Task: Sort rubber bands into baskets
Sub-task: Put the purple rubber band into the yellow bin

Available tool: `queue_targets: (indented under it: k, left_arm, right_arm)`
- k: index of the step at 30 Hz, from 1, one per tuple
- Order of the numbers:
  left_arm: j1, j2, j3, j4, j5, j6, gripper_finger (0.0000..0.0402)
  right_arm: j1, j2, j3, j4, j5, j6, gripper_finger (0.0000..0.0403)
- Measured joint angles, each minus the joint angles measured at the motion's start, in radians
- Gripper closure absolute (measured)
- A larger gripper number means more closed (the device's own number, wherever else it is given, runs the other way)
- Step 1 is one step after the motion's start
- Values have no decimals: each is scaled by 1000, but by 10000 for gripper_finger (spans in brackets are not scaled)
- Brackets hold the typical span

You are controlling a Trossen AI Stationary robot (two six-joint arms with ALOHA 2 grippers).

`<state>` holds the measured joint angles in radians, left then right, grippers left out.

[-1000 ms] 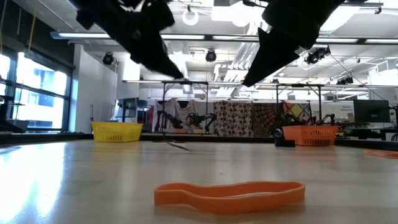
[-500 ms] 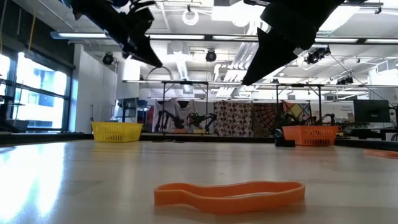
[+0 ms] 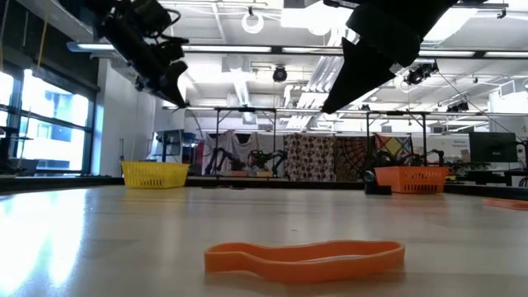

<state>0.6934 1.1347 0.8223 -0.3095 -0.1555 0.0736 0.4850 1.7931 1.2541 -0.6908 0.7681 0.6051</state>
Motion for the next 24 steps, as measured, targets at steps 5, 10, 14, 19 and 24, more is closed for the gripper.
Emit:
queue_targets:
  k: [5, 10, 14, 19, 24]
  left_arm:
    - [100, 31, 0, -20, 7, 28, 401]
    - [174, 113, 0, -9, 66, 44, 401]
    - [225, 198, 0, 0, 65, 60, 401]
    - [268, 277, 0, 4, 21, 77, 401]
    - [285, 301, 0, -7, -37, 112, 401]
  right_arm:
    - [0, 0, 0, -1, 0, -1, 261]
    - [0, 0, 0, -1, 0, -2, 261]
    - [0, 0, 0, -1, 0, 0, 261]
    - [0, 0, 0, -1, 0, 0, 261]
    - [0, 0, 0, -1, 0, 0, 261]
